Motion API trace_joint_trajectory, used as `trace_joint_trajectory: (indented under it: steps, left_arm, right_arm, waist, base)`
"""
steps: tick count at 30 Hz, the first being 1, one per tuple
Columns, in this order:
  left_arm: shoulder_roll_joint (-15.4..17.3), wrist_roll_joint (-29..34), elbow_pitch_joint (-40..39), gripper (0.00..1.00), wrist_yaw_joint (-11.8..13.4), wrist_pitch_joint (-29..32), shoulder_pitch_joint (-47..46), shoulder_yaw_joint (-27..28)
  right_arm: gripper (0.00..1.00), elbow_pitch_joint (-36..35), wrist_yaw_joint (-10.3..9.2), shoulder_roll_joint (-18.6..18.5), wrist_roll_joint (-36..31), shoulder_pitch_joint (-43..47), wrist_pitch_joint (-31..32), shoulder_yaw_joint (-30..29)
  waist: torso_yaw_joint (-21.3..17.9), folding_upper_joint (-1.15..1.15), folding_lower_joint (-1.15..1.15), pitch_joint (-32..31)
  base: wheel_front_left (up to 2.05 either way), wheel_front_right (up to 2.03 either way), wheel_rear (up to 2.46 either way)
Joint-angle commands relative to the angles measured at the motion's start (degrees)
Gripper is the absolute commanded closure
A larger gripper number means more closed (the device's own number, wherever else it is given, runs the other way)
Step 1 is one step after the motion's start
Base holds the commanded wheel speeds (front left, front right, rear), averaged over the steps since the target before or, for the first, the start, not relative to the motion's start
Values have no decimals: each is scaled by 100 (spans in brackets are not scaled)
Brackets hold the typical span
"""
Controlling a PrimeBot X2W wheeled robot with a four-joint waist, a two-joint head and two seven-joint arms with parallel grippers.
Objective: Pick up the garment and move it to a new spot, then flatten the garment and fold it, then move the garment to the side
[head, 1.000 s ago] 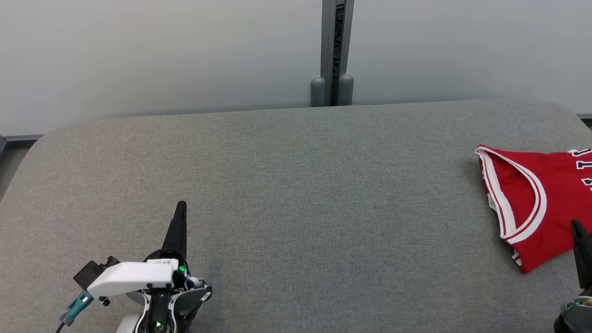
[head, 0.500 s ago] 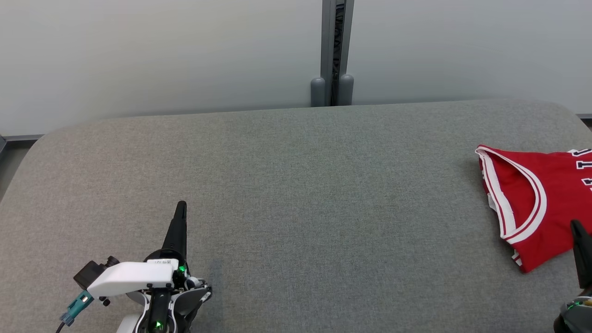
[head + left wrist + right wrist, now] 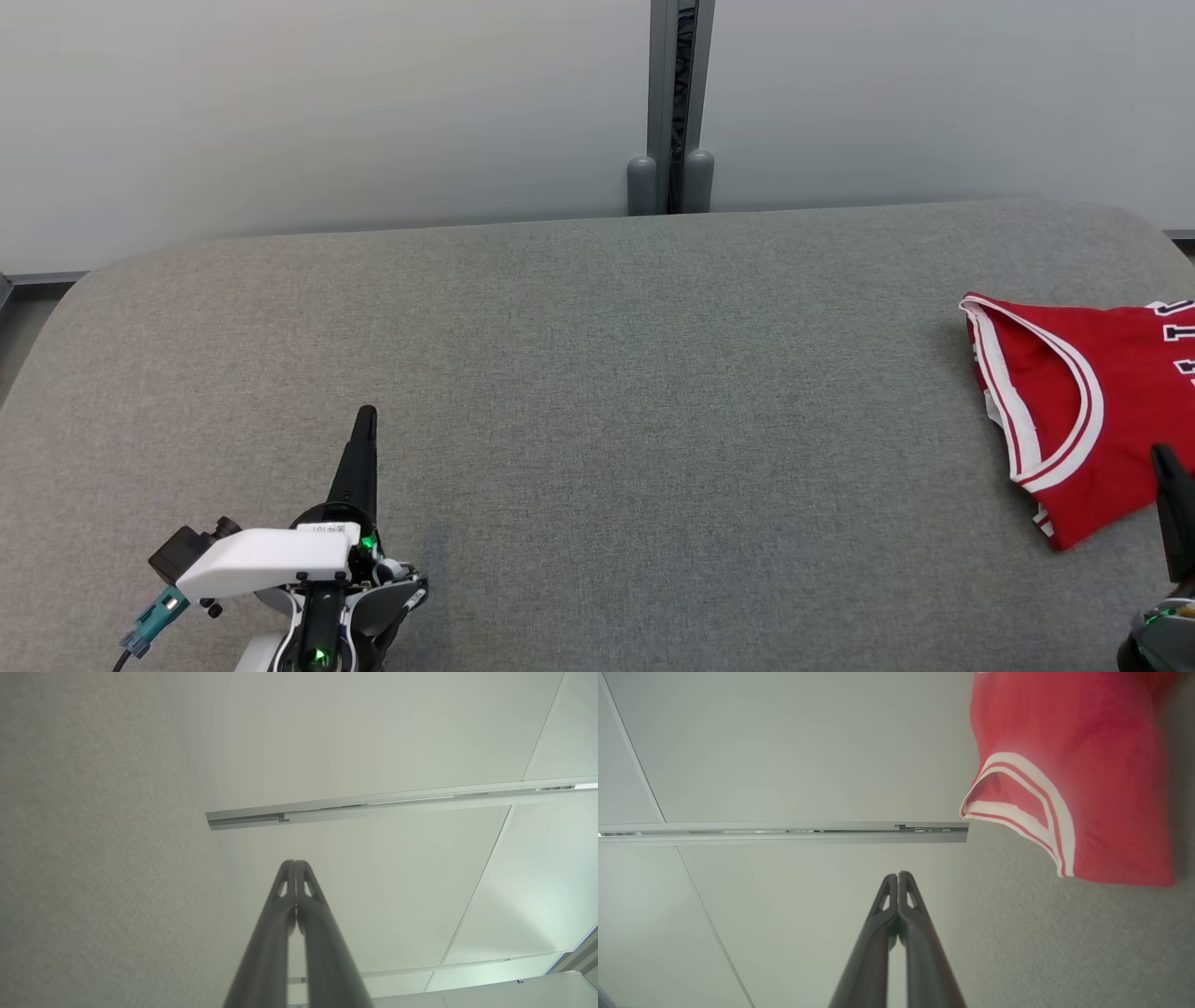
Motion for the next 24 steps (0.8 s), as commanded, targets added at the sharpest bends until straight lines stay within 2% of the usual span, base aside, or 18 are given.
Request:
trace_joint_trajectory:
  steps: [1,24]
  left_arm:
    - [28,-5,-9,100,-18,-7,-40,3]
    - [28,-5,-8,100,-18,-7,-40,2]
  right_arm:
    - [100,26,0,-4,-32,-69,25,-11]
    - [100,26,0,5,-45,-74,33,-26]
  waist:
    - [0,0,0,0]
    - [0,0,0,0]
  base:
    - [0,0,0]
    - [0,0,0]
